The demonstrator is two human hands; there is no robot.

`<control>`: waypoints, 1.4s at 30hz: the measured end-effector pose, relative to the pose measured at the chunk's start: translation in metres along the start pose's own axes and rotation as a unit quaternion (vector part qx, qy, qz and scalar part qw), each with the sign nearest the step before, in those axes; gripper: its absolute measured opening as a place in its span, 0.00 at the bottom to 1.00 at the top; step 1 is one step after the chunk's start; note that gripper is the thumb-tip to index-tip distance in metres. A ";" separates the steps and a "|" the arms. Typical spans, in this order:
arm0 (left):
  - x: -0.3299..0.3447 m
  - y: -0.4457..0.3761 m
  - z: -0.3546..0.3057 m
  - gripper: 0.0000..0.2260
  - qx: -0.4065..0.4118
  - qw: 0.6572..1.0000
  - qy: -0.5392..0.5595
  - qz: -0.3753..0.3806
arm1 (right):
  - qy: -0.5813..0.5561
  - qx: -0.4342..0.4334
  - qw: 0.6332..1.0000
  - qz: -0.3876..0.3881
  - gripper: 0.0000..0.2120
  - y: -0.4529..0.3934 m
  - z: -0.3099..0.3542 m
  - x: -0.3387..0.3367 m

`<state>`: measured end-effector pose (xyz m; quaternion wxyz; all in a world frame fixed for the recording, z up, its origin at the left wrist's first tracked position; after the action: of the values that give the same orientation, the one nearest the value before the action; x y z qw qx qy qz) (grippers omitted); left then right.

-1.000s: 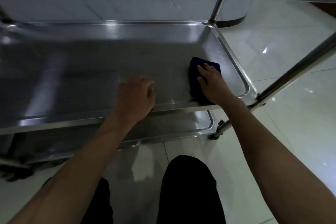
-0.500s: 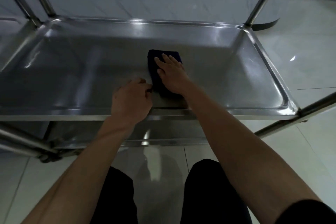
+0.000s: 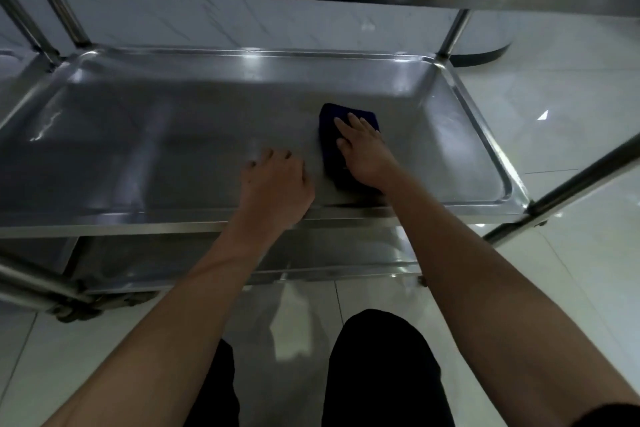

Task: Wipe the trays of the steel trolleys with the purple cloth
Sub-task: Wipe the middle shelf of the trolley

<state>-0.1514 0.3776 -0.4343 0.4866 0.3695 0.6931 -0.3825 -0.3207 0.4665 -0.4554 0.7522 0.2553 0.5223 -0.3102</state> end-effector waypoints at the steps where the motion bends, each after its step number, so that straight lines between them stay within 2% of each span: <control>1: 0.005 -0.005 -0.016 0.14 0.021 1.000 0.018 0.008 | -0.001 0.017 1.000 -0.005 0.24 0.004 -0.017 -0.006; 5: 0.024 -0.024 -0.077 0.16 0.099 0.993 0.048 0.038 | 0.003 0.076 0.996 -0.047 0.24 0.028 -0.085 -0.036; 11: 0.042 -0.030 -0.105 0.18 0.080 0.996 0.003 0.050 | 0.045 0.168 0.981 -0.091 0.23 0.063 -0.175 -0.075; 19: 0.042 -0.030 -0.095 0.17 0.103 0.994 0.032 0.026 | 0.044 0.180 0.978 -0.091 0.23 0.062 -0.176 -0.074; 23: 0.035 -0.031 -0.081 0.16 0.120 0.988 0.101 0.012 | 0.036 0.172 0.980 -0.092 0.23 0.059 -0.171 -0.074; 27: 0.022 -0.026 -0.046 0.17 0.114 0.990 0.084 0.005 | 0.017 0.153 0.984 -0.096 0.23 0.044 -0.153 -0.069; 32: 0.004 -0.013 0.015 0.13 0.041 0.999 -0.007 -0.029 | 0.003 0.128 0.989 -0.073 0.24 0.006 -0.101 -0.049; 37: -0.011 -0.002 0.058 0.12 -0.023 0.998 -0.020 -0.052 | -0.003 0.052 0.998 -0.034 0.24 -0.040 -0.010 -0.017; 42: -0.013 0.007 0.077 0.14 0.008 0.999 0.021 -0.028 | 0.008 -0.050 0.999 0.015 0.24 -0.066 0.098 0.023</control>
<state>-0.1115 0.3106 -0.4415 0.4581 0.3620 0.7100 -0.3937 -0.3018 0.3474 -0.4488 0.7642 0.2278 0.5395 -0.2702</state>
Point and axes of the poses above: each hand's wrist, its own y-axis away from the middle knuckle, its own x-axis out of the palm, z = x × y, the point moved 4 cm from there along -y, towards the middle knuckle, and after that the axes turned 5 degrees about x, right-handed, at the moved point
